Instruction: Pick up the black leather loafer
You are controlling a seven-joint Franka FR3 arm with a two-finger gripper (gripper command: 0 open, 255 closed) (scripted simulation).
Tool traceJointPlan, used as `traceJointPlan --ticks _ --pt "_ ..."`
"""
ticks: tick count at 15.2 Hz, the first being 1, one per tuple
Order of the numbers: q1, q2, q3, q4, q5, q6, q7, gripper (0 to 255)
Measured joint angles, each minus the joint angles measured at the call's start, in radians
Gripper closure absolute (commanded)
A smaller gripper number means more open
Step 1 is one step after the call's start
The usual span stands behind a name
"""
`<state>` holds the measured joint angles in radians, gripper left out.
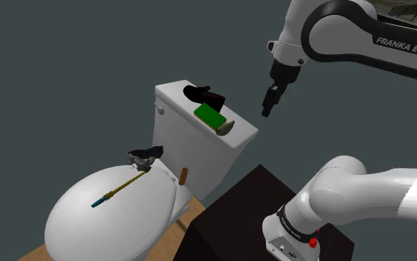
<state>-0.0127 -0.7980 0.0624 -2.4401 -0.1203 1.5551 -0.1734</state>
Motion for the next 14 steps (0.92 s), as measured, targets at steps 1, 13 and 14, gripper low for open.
traceJointPlan --ticks 1,13,14 --pt "0.000 0.000 0.000 0.000 0.000 0.000 0.000 0" --pt "-0.044 0.380 -0.057 0.139 -0.049 0.290 -0.020 0" --pt "-0.047 0.420 -0.061 0.164 -0.052 0.311 -0.021 0"
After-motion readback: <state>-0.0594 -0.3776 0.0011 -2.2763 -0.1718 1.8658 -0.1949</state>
